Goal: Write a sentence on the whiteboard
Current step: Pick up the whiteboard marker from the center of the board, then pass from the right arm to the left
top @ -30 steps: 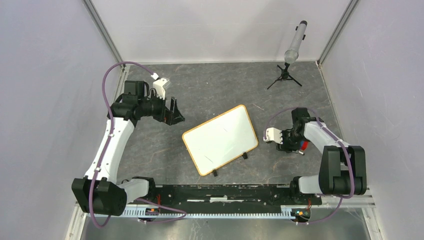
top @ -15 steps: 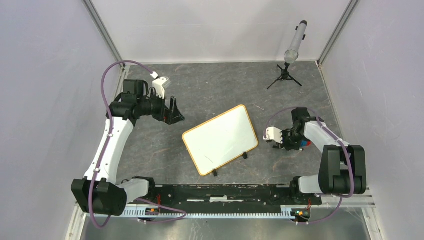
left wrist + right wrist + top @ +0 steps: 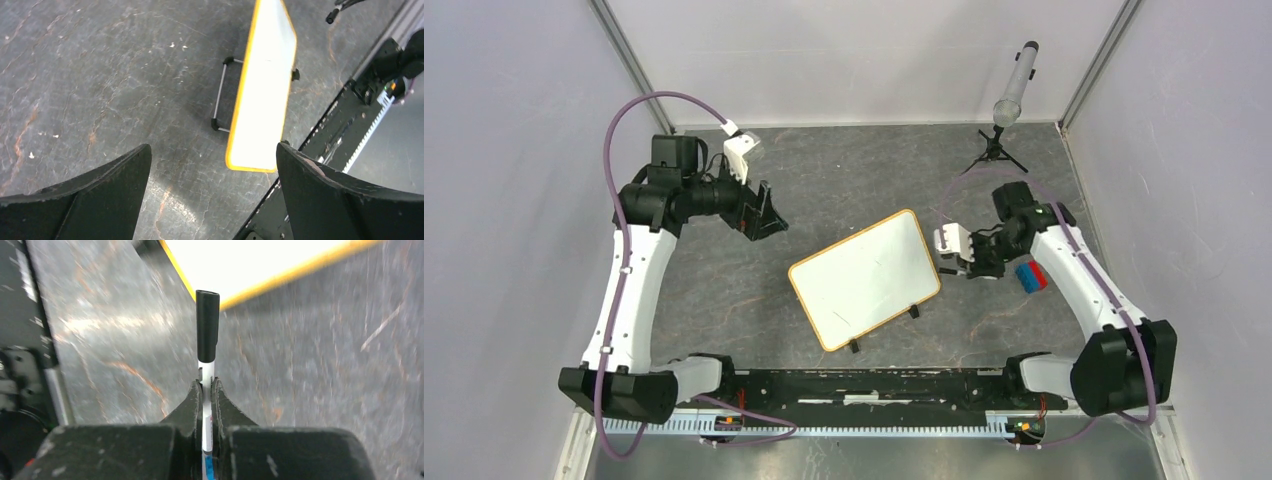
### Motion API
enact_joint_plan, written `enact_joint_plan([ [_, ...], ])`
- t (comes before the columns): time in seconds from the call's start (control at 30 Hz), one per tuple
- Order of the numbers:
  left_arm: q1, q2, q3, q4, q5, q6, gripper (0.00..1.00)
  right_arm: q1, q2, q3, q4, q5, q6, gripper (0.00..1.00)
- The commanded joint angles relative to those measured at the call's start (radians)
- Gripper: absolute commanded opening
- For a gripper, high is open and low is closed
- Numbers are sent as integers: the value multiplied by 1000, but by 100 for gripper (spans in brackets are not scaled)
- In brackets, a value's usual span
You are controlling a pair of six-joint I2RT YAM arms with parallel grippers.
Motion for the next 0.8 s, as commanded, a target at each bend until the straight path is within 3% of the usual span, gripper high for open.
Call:
enact_joint_plan([
  [0.0,-47,-11,73,-120,62,116,100,153,-20,121,-86,-154,187,0],
  [0.17,-130,45,341,-425,21,328,100,267,-2,241,-15,-279,426,0],
  [0.3,-235,36,453,-514,-78,471,100,330,-4,283,102,-356,618,0],
  [0.47,-426,-61,390,-394,-224,644,95,394,37,316,160,-490,775,0],
  [0.6,-691,-135,254,-270,-469,840,90,415,39,254,276,-603,917,0],
  [0.77,-1020,-64,236,-211,-813,890,83,441,39,169,373,-660,1030,0],
])
